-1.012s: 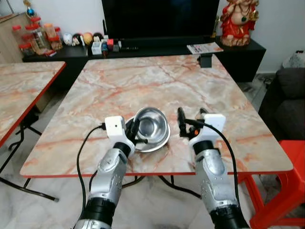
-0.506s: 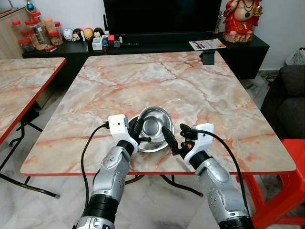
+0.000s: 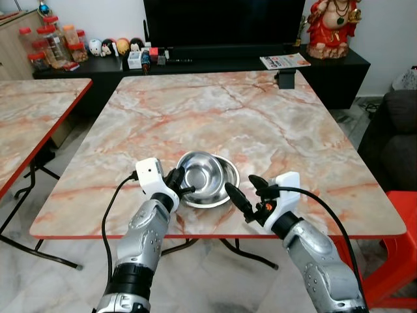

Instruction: Setting the table

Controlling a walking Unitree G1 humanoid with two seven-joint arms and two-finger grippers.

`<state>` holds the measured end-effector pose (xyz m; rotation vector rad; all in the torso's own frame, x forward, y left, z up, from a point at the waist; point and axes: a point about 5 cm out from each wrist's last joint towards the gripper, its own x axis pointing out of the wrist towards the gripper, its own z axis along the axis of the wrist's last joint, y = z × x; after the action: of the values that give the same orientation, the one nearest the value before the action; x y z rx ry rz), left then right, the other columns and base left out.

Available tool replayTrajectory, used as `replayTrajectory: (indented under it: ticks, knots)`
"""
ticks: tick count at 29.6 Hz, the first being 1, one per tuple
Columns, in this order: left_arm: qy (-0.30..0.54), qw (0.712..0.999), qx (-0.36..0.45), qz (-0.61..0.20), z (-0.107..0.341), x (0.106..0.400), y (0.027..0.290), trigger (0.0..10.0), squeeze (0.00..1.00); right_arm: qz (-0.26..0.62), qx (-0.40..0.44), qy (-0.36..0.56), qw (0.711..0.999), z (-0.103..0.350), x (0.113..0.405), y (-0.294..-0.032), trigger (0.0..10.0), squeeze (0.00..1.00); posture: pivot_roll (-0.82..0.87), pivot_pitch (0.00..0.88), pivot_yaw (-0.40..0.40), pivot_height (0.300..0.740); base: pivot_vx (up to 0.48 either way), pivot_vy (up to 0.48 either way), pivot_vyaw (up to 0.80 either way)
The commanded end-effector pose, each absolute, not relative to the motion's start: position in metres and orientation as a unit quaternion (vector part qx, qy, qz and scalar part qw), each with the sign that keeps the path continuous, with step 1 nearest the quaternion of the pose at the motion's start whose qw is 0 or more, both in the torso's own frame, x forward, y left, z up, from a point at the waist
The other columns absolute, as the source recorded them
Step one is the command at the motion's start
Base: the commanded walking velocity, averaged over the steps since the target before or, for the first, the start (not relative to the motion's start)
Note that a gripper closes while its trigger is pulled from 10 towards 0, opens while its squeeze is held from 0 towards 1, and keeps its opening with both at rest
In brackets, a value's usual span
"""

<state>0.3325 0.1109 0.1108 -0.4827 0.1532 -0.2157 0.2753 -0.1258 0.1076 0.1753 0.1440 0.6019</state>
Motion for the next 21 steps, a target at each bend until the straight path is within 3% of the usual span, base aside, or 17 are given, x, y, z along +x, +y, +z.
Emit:
replayTrajectory:
  ticks: [1, 8, 18, 19, 21]
  knots:
    - [0.070, 0.962, -0.234, -0.125, 0.120, 0.336, 0.105, 10.0, 0.00, 0.311, 0.077, 0.063, 0.945, 0.114, 0.273, -0.122, 10.0, 0.00, -0.07, 0.000, 0.048, 0.740, 0.000, 0.000, 0.00]
    - [0.088, 0.957, -0.232, -0.151, 0.120, 0.333, 0.093, 10.0, 0.00, 0.325, 0.074, 0.069, 0.940, 0.113, 0.268, -0.118, 10.0, 0.00, -0.07, 0.000, 0.052, 0.740, 0.000, 0.000, 0.00]
    - [0.078, 0.962, -0.225, -0.130, 0.124, 0.336, 0.098, 10.0, 0.02, 0.326, 0.076, 0.067, 0.940, 0.113, 0.266, -0.116, 10.0, 0.00, -0.07, 0.000, 0.053, 0.740, 0.000, 0.000, 0.00]
    - [0.079, 0.963, -0.222, -0.129, 0.124, 0.336, 0.099, 10.0, 1.00, 0.326, 0.075, 0.069, 0.940, 0.113, 0.266, -0.116, 10.0, 0.00, -0.07, 0.000, 0.053, 0.740, 0.000, 0.000, 0.00]
    - [0.080, 0.964, -0.221, -0.127, 0.123, 0.336, 0.100, 10.0, 1.00, 0.326, 0.072, 0.070, 0.940, 0.113, 0.267, -0.116, 10.0, 0.00, -0.07, 0.000, 0.053, 0.740, 0.000, 0.000, 0.00]
